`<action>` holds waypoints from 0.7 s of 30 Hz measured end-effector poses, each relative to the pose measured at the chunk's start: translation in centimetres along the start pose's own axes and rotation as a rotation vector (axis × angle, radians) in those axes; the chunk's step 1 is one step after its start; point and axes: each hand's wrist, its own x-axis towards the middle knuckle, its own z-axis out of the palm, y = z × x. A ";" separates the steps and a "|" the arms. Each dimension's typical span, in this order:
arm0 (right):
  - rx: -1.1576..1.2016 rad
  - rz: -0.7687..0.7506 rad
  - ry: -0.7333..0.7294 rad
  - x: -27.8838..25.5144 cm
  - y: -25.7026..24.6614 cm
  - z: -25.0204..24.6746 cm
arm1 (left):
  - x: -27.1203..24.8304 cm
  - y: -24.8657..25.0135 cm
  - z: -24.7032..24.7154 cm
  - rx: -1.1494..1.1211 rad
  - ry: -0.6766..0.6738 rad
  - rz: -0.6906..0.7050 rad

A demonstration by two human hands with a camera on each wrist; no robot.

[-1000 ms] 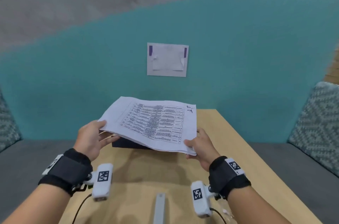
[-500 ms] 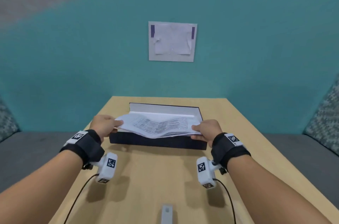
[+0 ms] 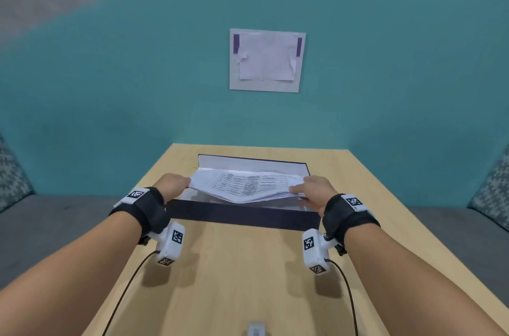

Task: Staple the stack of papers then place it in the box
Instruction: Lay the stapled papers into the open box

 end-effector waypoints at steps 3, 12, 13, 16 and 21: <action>-0.189 -0.100 0.040 -0.3 0.3 -0.3 | -0.9 -0.1 0.2 0.077 -0.069 -0.005; -1.182 -0.534 0.089 -6.2 1.7 0.7 | -4.7 -2.2 0.3 0.500 -0.011 0.244; -1.256 -0.531 0.103 -6.3 2.1 0.8 | -5.0 -2.3 0.5 0.541 0.013 0.265; -1.269 -0.454 0.174 -5.5 2.5 0.8 | -5.6 -2.4 1.1 0.566 0.055 0.288; -1.217 -0.359 0.222 -3.8 2.7 0.5 | -5.8 -1.9 2.7 0.569 0.093 0.276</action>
